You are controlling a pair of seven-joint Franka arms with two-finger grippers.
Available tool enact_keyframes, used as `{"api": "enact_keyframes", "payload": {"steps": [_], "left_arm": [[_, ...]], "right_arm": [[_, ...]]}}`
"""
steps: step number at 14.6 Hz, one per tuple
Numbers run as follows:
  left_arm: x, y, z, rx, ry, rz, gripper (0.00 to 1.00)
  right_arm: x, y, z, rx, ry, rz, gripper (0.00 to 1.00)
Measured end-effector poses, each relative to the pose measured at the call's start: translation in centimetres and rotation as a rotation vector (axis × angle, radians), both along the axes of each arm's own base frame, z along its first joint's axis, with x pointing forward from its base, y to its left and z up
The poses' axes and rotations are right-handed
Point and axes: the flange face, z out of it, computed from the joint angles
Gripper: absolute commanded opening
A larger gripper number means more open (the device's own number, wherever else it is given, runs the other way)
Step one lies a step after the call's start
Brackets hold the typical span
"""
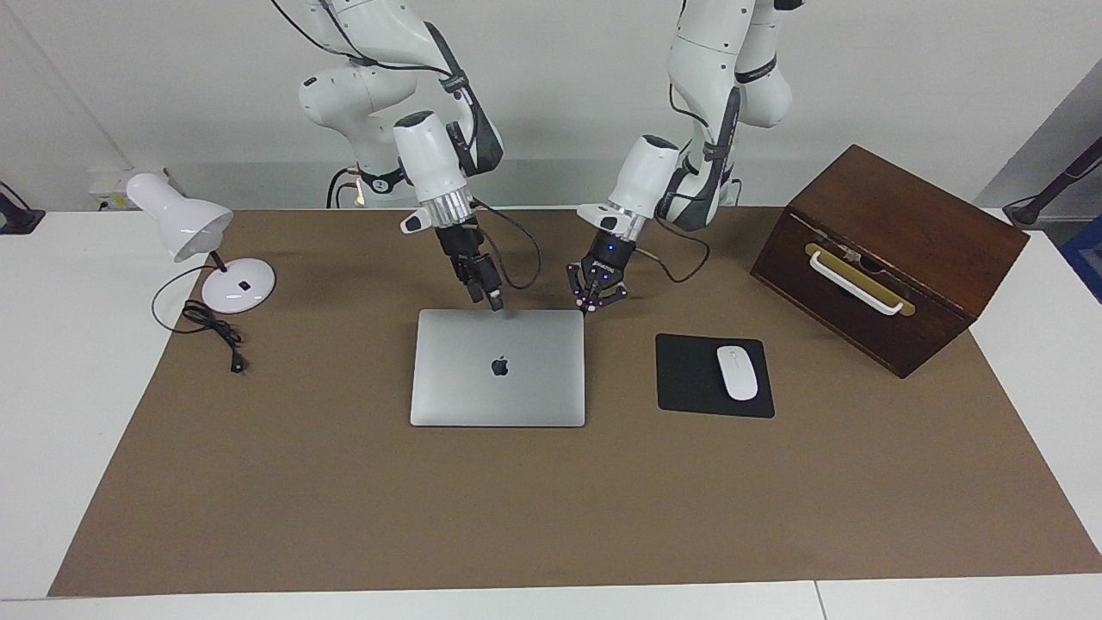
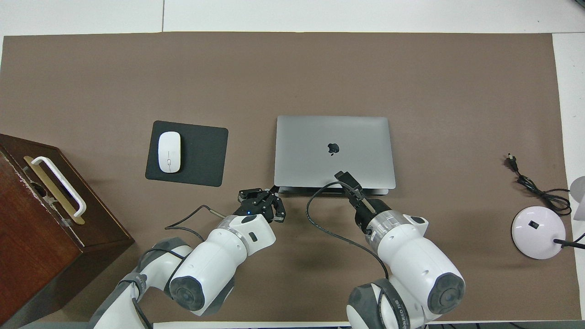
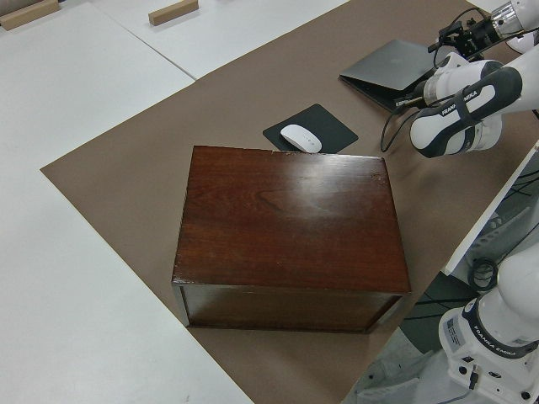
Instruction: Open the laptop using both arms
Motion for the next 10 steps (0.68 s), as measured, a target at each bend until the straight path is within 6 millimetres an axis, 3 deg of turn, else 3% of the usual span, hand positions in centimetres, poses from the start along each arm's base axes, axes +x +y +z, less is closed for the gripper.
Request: {"api": "enact_keyframes", "payload": {"steps": [5,10], "left_arm": [[1.6,-0.7,-0.1,-0.009,-0.008,0.010,0.00],[1.8,-0.6,-1.0,0.001,0.004,0.015,0.00]], "right_arm": [[0.0,0.0,0.0,0.000,0.000,0.000,1.00],[0.0,0.0,0.0,0.000,0.001,0.000,1.00]]}}
